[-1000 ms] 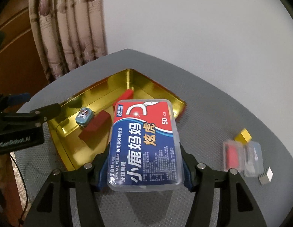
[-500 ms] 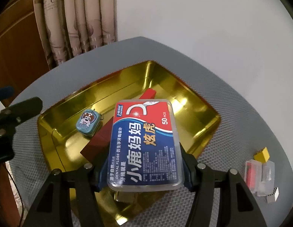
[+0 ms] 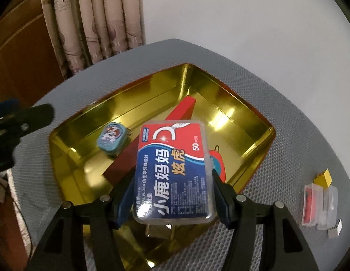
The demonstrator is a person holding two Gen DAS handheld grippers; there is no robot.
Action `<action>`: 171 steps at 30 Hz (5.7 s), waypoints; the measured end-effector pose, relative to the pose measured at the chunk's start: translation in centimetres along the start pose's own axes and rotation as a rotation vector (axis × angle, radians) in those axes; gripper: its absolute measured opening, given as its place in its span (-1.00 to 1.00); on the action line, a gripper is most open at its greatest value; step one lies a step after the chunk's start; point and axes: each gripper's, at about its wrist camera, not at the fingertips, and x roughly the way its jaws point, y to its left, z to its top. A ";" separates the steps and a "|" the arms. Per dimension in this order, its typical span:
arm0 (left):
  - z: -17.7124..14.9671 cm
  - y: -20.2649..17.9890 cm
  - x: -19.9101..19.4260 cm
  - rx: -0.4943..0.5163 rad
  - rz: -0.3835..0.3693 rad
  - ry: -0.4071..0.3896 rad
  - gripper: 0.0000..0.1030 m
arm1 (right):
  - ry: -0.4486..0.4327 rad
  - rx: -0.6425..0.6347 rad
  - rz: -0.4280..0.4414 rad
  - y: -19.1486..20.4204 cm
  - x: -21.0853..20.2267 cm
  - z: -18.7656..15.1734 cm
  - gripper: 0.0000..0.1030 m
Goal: Organize rigid objects
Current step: 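Carry the floss box into the toffee tin and release it with the right tool, then grasp the white cube with the right tool while the left tool approaches the clear red-card box, then grasp the clear box with red card using the left tool, then carry the clear red-card box into the toffee tin and open the left tool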
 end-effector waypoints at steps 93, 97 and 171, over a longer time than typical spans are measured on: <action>-4.7 -38.0 3.8 0.300 -0.273 0.351 -0.03 | -0.096 0.595 -0.400 -29.9 -10.8 -24.2 -0.25; -5.2 -36.6 1.5 0.340 -0.301 0.324 -0.03 | -0.090 0.587 -0.411 -29.1 -10.9 -23.9 -0.25; 5.3 -13.0 5.3 0.419 -0.100 0.104 0.52 | -0.061 0.551 -0.474 -29.6 -7.9 -22.6 -0.26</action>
